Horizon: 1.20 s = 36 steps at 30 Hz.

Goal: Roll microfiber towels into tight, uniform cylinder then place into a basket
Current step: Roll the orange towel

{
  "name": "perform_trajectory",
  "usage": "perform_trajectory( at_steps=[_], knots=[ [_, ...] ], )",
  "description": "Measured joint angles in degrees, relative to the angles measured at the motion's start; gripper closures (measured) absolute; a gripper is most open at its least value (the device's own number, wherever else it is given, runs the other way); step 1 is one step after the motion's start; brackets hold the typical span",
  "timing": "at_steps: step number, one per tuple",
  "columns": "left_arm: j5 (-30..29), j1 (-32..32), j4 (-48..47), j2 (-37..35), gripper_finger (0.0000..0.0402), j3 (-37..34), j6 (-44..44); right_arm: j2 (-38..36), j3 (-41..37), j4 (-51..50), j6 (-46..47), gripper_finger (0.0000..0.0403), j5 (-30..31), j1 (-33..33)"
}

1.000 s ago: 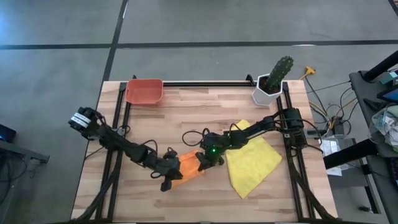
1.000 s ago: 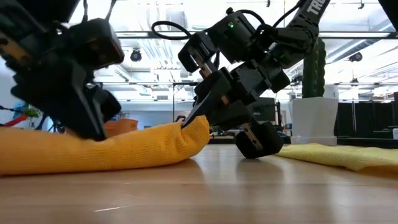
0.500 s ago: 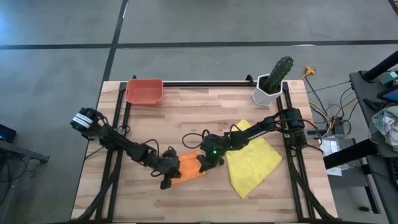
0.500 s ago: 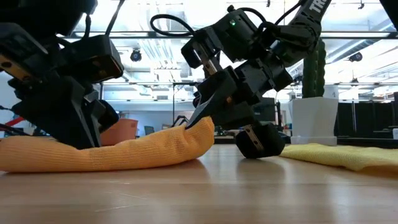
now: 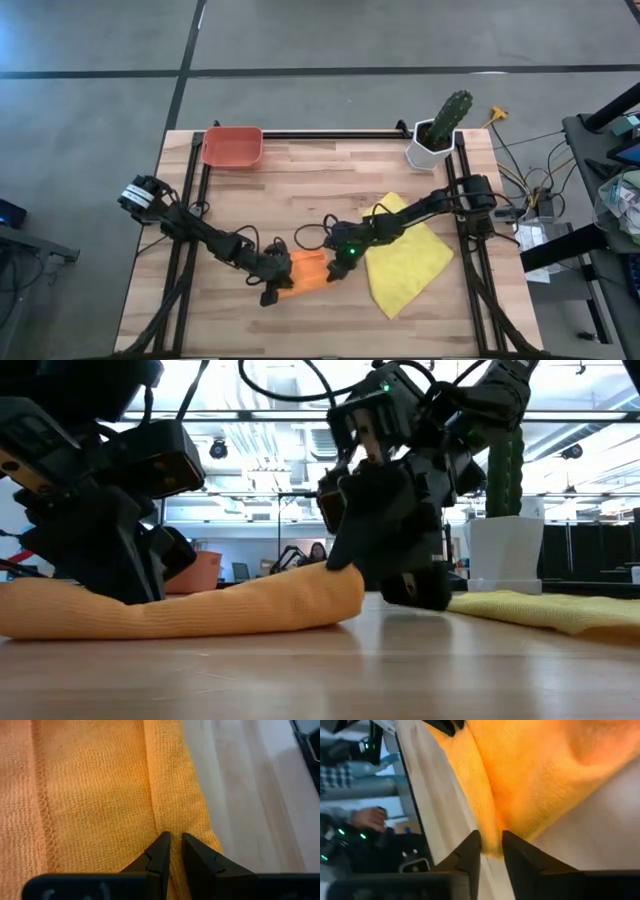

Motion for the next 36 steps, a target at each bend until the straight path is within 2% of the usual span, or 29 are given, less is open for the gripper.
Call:
perform_trajectory(
  at_steps=[6,9,12,14,16,19,20,29,32,36],
  knots=[
    [3.9,-0.1,0.0,-0.2,0.0363,-0.1,0.0,-5.0,0.1,-7.6,-10.9,0.0279,-0.6,0.6],
    [5.0,-0.2,0.0,-0.2,0.0363,-0.1,0.0,-8.4,0.1,-9.5,-16.3,0.0272,-0.7,0.6],
    [5.2,-0.2,-0.1,-0.2,0.0363,0.0,0.0,-12.6,0.2,-8.5,-26.9,0.0276,0.7,1.4],
    [5.2,-0.2,-0.1,-0.2,0.0363,0.0,0.0,-15.1,0.9,-9.6,-37.1,0.0281,6.2,3.1],
    [5.2,-0.2,0.0,-0.2,0.0363,0.0,0.0,-17.2,2.5,-13.9,-51.1,0.0285,14.6,5.8],
    [5.4,-0.2,0.8,-0.2,0.0363,-0.1,0.0,-17.7,5.0,-17.3,-74.1,0.0286,26.8,10.2],
    [5.5,-0.2,0.9,-0.2,0.0363,-0.1,0.0,-17.3,5.3,-17.9,-78.4,0.0286,28.4,11.0],
    [5.7,-0.2,1.1,-0.2,0.0363,-0.2,-0.4,-7.0,10.0,-18.1,-81.5,0.0289,27.4,10.9],
    [6.9,-0.2,1.2,-0.2,0.0363,-0.2,-3.0,-4.6,12.8,-21.7,-80.7,0.0289,27.0,11.1],
    [10.3,-0.3,2.3,0.0,0.0363,-0.3,-2.3,-3.4,15.9,-25.6,-83.7,0.0292,27.0,10.8]
  ],
)
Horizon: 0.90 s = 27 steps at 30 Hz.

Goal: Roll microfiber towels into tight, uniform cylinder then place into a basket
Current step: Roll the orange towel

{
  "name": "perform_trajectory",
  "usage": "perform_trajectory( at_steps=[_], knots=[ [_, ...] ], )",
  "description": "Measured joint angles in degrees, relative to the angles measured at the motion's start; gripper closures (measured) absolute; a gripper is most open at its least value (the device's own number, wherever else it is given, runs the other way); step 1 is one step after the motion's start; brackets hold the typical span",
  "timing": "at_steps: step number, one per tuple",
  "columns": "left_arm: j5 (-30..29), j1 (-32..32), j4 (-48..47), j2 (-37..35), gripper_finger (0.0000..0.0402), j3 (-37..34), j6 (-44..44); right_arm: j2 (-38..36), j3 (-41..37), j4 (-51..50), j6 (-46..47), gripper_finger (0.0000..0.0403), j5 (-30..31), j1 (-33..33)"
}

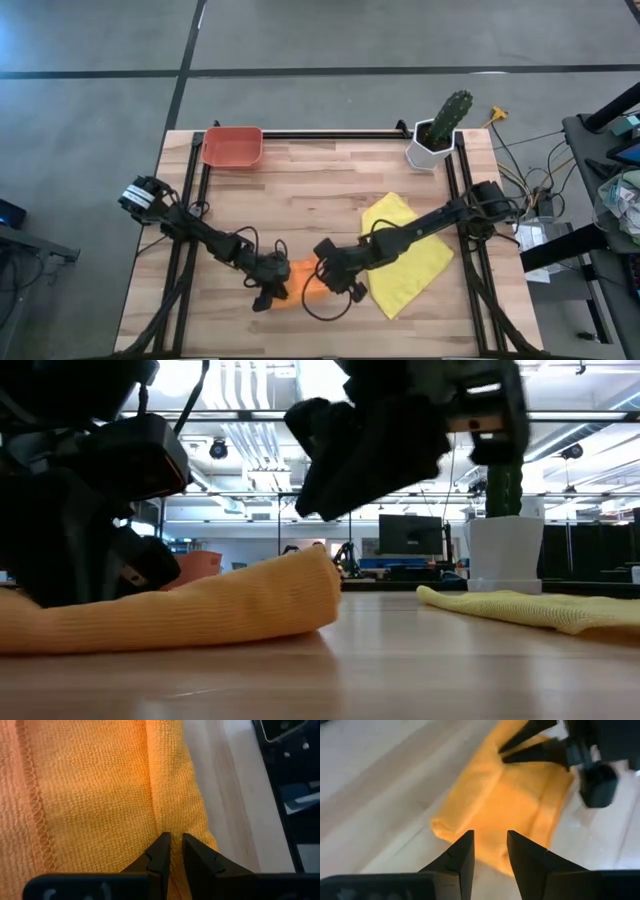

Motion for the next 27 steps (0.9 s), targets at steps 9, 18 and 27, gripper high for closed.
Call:
perform_trajectory(
  at_steps=[9,18,27],
  knots=[
    [1.2,0.2,0.3,0.0,0.0363,-0.3,-2.3,0.7,-0.9,6.7,-12.8,0.0305,-8.0,0.0],
    [1.0,0.8,-1.3,1.7,0.0363,-0.2,-3.7,5.2,0.7,6.7,-7.0,0.0285,-8.4,0.7],
    [0.6,0.9,1.0,2.5,0.0363,0.3,-2.2,12.3,5.2,8.5,-3.7,0.0295,-2.5,1.8]
  ],
)
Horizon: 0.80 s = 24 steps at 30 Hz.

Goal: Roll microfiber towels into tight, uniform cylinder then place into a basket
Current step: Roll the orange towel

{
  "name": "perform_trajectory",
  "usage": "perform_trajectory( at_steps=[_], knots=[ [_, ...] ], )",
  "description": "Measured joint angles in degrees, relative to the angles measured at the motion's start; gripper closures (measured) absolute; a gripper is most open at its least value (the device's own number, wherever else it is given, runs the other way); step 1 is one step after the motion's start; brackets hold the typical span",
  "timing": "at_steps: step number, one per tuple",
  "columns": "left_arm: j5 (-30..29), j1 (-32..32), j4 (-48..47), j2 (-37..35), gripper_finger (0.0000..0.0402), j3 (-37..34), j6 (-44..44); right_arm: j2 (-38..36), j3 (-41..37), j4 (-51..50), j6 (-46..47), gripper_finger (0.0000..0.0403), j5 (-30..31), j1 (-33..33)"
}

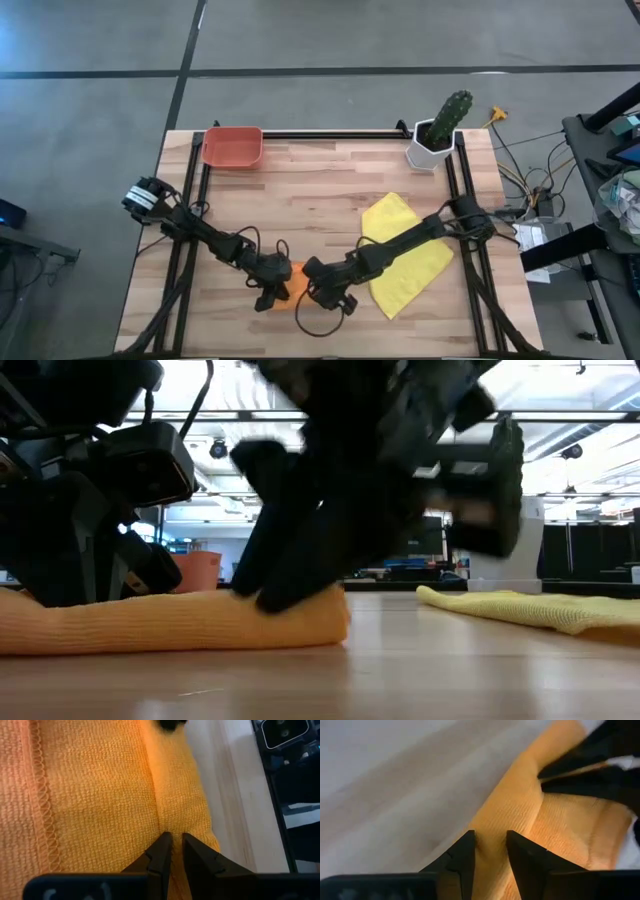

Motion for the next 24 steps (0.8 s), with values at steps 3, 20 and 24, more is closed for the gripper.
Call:
perform_trajectory(
  at_steps=[3,20,24],
  knots=[
    [0.0,0.0,0.1,0.0,0.0363,-0.1,0.0,2.7,2.0,0.0,2.4,0.0299,1.0,0.0],
    [5.3,-0.2,-0.7,0.0,0.0363,0.1,-4.2,3.2,1.2,-5.8,21.1,0.0346,-5.1,0.0],
    [6.1,-0.3,-0.9,-0.2,0.0363,0.2,-4.3,3.3,1.0,-4.9,23.4,0.0339,-5.6,0.1]
  ],
)
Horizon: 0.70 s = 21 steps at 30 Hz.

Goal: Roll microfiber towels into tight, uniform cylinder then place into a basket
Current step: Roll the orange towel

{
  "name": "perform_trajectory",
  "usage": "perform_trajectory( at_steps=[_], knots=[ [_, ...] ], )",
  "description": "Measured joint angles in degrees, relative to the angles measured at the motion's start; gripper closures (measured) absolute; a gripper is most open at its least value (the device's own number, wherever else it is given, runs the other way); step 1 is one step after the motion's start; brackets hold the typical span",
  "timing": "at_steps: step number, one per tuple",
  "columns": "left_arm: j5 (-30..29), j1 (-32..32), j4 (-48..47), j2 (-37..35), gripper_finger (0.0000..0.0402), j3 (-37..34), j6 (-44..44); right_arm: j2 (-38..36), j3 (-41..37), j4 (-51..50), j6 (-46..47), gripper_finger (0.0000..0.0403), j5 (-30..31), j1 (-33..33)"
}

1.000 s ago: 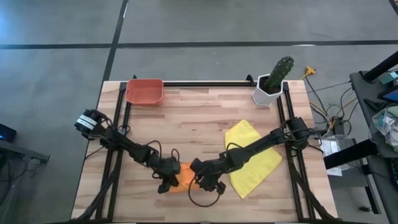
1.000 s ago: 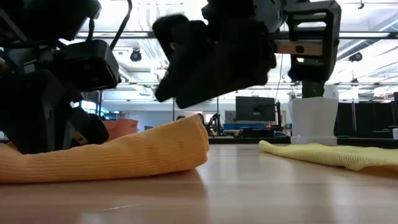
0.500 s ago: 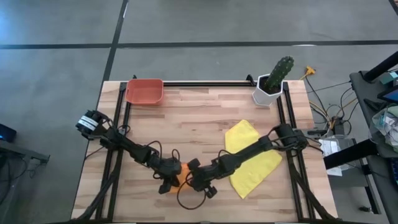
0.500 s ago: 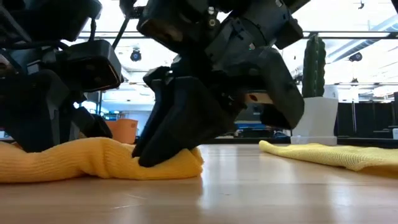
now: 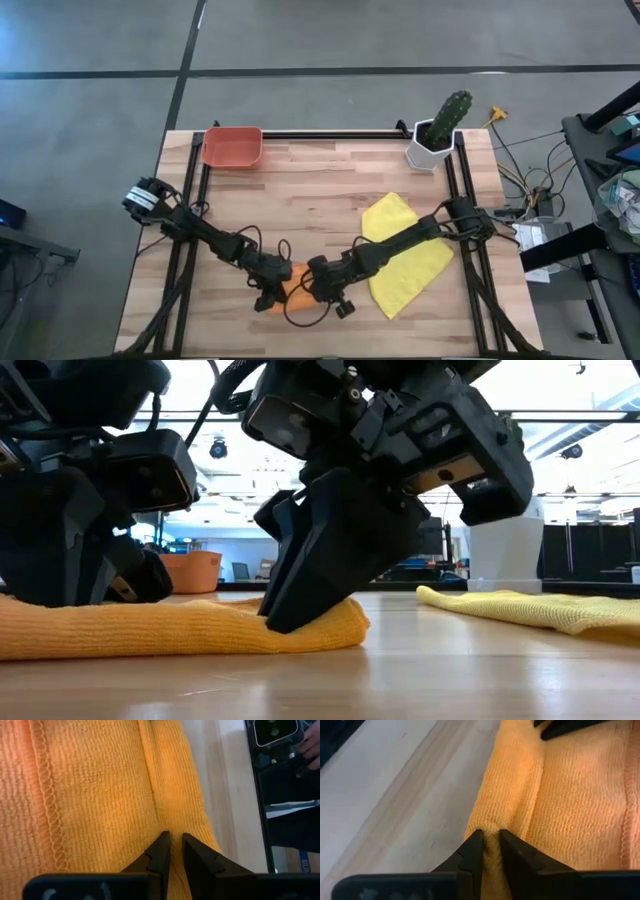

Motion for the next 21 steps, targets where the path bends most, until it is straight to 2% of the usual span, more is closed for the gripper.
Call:
perform_trajectory(
  at_steps=[7,15,21],
  knots=[
    [1.6,-0.3,-2.1,-3.3,0.0363,-0.6,-0.4,0.0,-0.2,0.5,7.8,0.0333,-1.2,0.0],
    [1.0,-0.2,-9.3,-9.8,0.0363,-0.6,0.0,0.1,-0.4,1.0,8.9,0.0381,-1.4,0.1],
    [-5.3,-0.2,-17.0,-20.0,0.0363,-0.3,1.6,0.1,-0.5,1.1,10.5,0.0393,-1.4,0.0]
  ],
)
